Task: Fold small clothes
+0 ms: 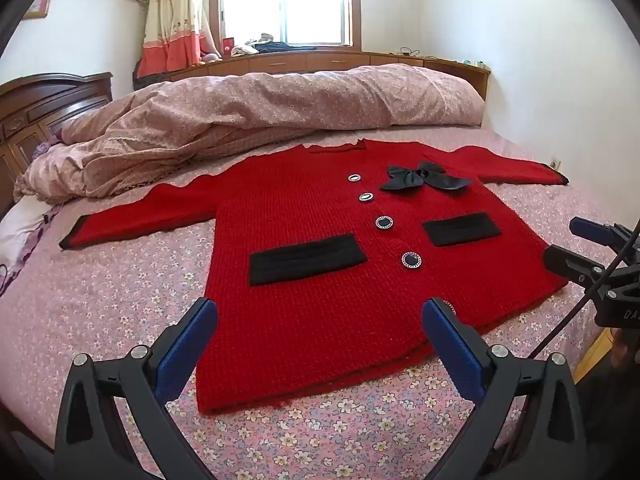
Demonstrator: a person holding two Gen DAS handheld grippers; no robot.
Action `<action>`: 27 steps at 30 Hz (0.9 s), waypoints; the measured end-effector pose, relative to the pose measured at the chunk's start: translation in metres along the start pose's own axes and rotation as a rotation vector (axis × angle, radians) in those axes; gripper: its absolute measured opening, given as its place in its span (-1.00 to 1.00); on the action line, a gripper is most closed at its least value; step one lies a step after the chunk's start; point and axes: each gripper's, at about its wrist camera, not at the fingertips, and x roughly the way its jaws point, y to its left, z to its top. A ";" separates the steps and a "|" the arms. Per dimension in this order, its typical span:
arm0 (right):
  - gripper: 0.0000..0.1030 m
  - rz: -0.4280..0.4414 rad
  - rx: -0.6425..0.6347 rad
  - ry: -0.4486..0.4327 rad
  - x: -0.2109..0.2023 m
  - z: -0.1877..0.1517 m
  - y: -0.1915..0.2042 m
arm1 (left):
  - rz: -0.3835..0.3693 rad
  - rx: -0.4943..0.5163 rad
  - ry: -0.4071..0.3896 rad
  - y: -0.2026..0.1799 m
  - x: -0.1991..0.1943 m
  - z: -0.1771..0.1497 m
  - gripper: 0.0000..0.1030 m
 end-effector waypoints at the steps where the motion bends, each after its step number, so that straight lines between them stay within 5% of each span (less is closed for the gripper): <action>1: 1.00 -0.002 -0.001 -0.001 0.000 0.000 0.000 | -0.001 -0.001 -0.003 0.000 0.000 0.000 0.91; 27: 1.00 -0.002 -0.031 0.001 0.001 0.000 0.004 | 0.021 -0.004 -0.019 0.001 -0.003 0.001 0.91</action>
